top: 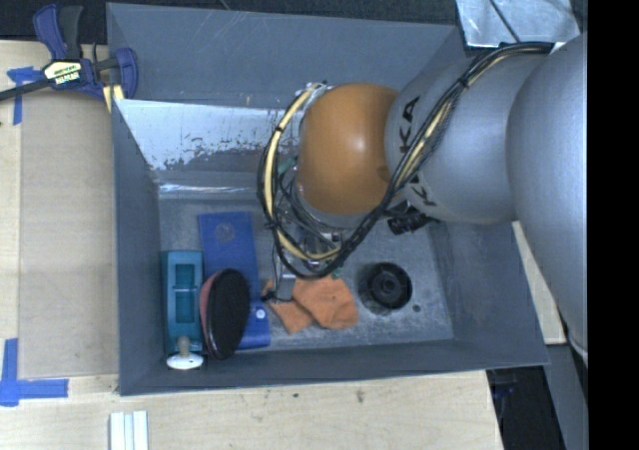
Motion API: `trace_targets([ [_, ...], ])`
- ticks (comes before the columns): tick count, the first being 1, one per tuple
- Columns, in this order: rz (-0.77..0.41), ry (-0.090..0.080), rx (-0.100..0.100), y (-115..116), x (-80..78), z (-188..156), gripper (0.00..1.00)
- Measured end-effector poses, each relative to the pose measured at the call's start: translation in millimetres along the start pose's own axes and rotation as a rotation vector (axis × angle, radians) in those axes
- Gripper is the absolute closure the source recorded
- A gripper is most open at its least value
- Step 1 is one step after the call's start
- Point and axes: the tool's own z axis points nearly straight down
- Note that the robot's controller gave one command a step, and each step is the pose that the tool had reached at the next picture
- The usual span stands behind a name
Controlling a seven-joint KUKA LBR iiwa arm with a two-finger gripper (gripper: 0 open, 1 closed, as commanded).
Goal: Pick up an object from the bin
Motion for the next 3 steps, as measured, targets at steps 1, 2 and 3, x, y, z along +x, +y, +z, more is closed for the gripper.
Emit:
trace_targets([
  [1,-0.134,-0.002,-0.001,-31.6,16.7,29.8,0.00],
  [2,-0.002,-0.001,0.000,-93.7,8.0,51.9,1.00],
  [3,-0.002,0.000,0.000,-93.8,8.0,51.9,1.00],
])
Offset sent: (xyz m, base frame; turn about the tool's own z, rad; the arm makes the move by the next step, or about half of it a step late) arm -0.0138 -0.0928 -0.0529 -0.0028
